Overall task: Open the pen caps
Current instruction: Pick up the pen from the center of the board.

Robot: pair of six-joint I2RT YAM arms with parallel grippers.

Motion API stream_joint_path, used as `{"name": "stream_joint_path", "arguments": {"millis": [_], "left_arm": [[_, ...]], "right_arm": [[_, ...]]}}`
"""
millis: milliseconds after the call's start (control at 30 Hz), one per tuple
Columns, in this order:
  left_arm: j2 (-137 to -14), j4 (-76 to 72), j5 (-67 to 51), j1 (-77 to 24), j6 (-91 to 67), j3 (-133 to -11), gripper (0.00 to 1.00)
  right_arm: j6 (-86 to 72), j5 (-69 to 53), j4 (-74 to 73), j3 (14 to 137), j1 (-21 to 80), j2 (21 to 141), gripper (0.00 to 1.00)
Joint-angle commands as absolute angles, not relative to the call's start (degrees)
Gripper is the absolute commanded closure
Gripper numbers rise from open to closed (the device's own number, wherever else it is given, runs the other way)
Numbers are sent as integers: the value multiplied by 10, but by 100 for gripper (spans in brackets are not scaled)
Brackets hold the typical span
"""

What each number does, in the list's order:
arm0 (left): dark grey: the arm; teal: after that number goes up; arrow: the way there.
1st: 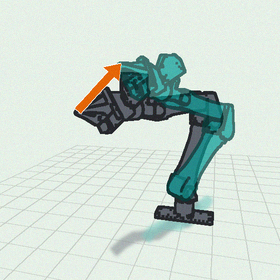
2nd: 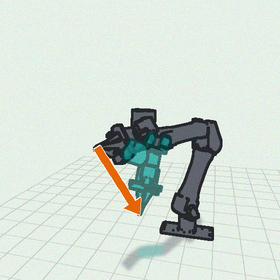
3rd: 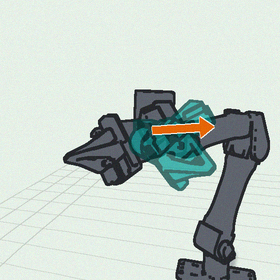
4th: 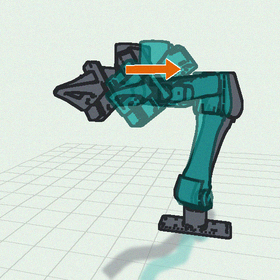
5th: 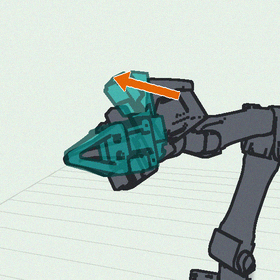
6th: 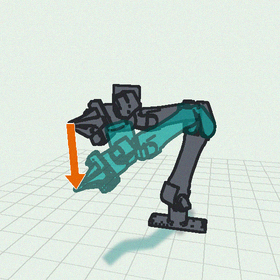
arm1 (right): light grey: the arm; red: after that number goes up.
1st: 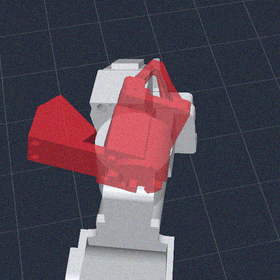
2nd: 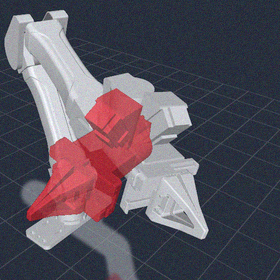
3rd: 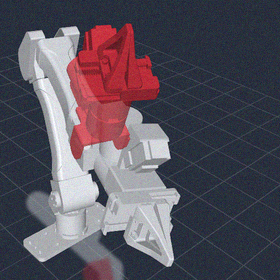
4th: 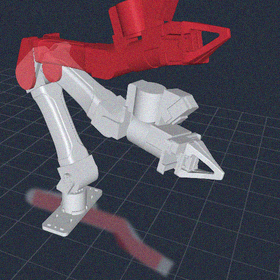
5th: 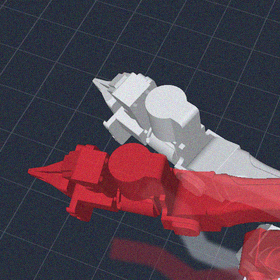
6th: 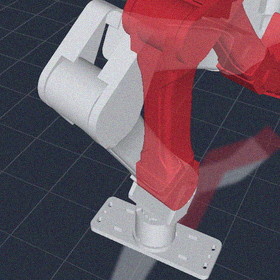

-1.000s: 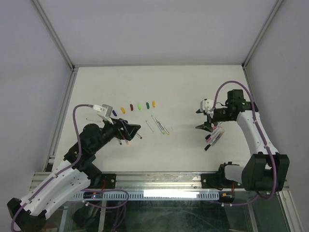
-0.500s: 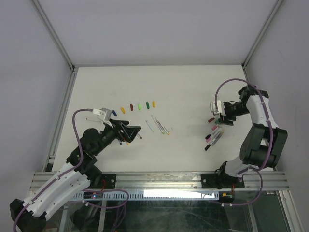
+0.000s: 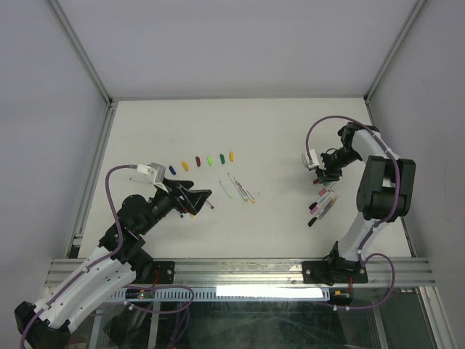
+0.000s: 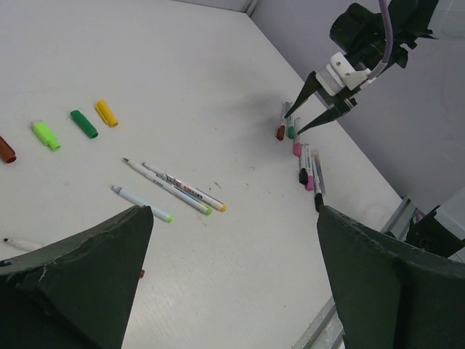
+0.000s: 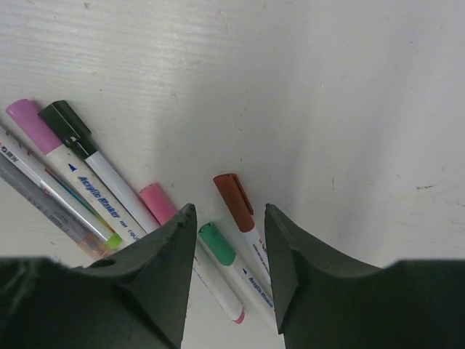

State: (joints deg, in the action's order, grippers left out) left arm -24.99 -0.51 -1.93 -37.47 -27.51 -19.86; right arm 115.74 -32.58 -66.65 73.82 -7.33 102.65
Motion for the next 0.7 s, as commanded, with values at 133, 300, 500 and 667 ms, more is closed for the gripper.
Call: {"name": "stream_joint_path", "arguments": {"millis": [133, 300, 500, 667], "left_arm": [[-252, -39, -25, -377, -276, -196, 1], [-256, -41, -25, -377, -276, -197, 1], [-258, -41, -26, -377, -276, -199, 1], [-257, -40, -24, -377, -276, -198, 1]], "right_arm": [[1132, -256, -617, 746, -55, 1059, 58], [1125, -246, -590, 733, -44, 1063, 61], [1119, -238, -578, 740, -27, 1077, 67], [1116, -236, -578, 745, -14, 1086, 74]]}}
